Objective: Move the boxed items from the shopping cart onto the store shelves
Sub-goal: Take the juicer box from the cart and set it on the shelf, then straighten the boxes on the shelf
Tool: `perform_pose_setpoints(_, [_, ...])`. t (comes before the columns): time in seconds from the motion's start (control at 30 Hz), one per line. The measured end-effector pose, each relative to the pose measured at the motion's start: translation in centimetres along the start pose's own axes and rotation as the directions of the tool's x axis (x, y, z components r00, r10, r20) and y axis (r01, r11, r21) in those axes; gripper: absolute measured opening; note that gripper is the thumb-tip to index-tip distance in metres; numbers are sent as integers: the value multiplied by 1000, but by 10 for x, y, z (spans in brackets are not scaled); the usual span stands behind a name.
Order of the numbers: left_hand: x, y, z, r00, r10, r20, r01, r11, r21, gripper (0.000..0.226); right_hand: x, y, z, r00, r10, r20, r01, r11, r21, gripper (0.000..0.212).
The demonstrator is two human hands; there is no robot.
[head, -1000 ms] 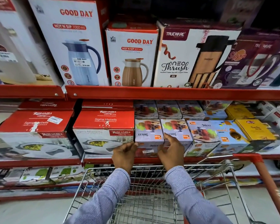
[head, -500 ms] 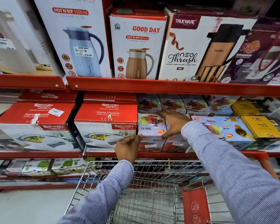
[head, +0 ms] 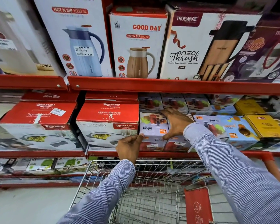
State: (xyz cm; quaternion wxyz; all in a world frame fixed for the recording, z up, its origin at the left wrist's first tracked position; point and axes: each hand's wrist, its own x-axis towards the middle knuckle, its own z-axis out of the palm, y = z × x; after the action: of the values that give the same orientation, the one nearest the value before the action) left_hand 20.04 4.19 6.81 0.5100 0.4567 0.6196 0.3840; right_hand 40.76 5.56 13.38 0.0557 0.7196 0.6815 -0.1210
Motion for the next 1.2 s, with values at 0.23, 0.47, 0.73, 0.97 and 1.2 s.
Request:
perform_pose_setpoints(0.23, [-4, -5, -49, 991, 123, -61, -125, 992, -22, 11, -25, -22, 13, 982, 77, -174, -36, 973, 229, 112])
perform_pose_setpoints(0.47, [33, -6, -139, 946, 131, -295, -143, 989, -20, 28, -57, -117, 42, 901, 306, -309, 110, 529, 842, 64])
perform_pose_setpoints(0.73, [54, -23, -144, 992, 123, 19, -121, 922, 369, 80, -53, -146, 55, 903, 394, -168, -8, 407, 913, 59])
perform_pose_setpoints(0.97, [65, -19, -165, 989, 126, 83, -148, 924, 352, 71, -48, -161, 48, 904, 410, -119, -53, 385, 921, 56])
perform_pose_setpoints(1.2, [58, -19, -170, 983, 141, 116, -174, 921, 348, 73, -44, -157, 48, 907, 411, -96, -76, 384, 920, 58])
